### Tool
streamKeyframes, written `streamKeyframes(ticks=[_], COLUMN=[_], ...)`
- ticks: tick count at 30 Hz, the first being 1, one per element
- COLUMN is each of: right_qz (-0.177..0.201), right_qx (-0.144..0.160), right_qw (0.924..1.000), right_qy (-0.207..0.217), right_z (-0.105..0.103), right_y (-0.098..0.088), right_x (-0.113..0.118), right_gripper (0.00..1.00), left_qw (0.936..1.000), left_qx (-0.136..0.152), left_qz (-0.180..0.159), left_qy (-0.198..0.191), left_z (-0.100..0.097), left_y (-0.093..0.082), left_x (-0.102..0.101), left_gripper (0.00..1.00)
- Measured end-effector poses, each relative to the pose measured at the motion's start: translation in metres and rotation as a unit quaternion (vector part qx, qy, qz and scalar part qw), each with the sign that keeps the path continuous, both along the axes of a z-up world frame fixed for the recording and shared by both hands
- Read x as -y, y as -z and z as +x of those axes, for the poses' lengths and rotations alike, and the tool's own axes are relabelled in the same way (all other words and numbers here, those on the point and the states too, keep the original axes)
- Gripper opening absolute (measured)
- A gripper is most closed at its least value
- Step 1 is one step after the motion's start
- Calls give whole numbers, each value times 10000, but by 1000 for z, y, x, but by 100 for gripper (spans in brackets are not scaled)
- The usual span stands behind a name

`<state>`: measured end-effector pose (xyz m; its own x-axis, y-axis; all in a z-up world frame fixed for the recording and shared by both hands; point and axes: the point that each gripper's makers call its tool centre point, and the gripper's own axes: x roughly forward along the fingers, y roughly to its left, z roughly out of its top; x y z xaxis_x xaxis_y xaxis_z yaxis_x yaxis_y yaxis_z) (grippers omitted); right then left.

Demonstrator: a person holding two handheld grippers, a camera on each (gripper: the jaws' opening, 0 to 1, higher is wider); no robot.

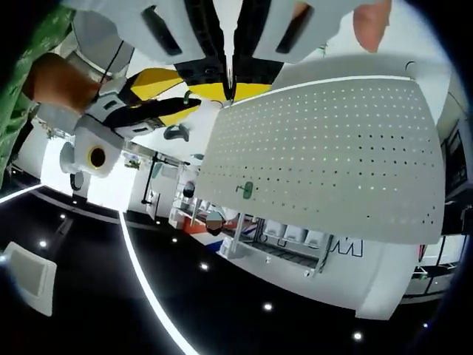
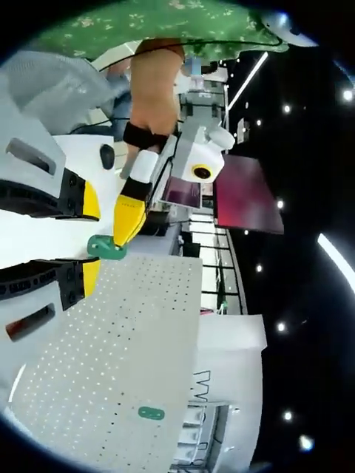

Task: Insert the hook assembly into the mounting plate slot until the hook locks in place.

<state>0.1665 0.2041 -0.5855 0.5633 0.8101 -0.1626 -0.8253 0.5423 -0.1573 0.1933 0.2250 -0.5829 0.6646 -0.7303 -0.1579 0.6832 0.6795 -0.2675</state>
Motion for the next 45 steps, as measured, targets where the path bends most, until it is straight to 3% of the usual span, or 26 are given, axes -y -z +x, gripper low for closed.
streamKeyframes(ticks=[3,10,17,45], right_qz=[-277,-299,-613,-662], right_qx=[118,197,419,475], right_qw=[9993,9985,9953,9939], right_qy=[230,417,621,750], right_z=[6,11,18,23], right_y=[4,1,3,4], right_x=[1,1,3,9], right_gripper=[14,9,5,1], left_qw=[10000,10000,10000,9998], left_qx=[-15,-62,-65,-172], left_qz=[-10,-6,-29,-118], left_qy=[-25,-65,-59,-26], left_z=[0,1,1,0], left_y=[0,1,0,-1], left_x=[2,7,14,24], left_gripper=[1,1,1,1])
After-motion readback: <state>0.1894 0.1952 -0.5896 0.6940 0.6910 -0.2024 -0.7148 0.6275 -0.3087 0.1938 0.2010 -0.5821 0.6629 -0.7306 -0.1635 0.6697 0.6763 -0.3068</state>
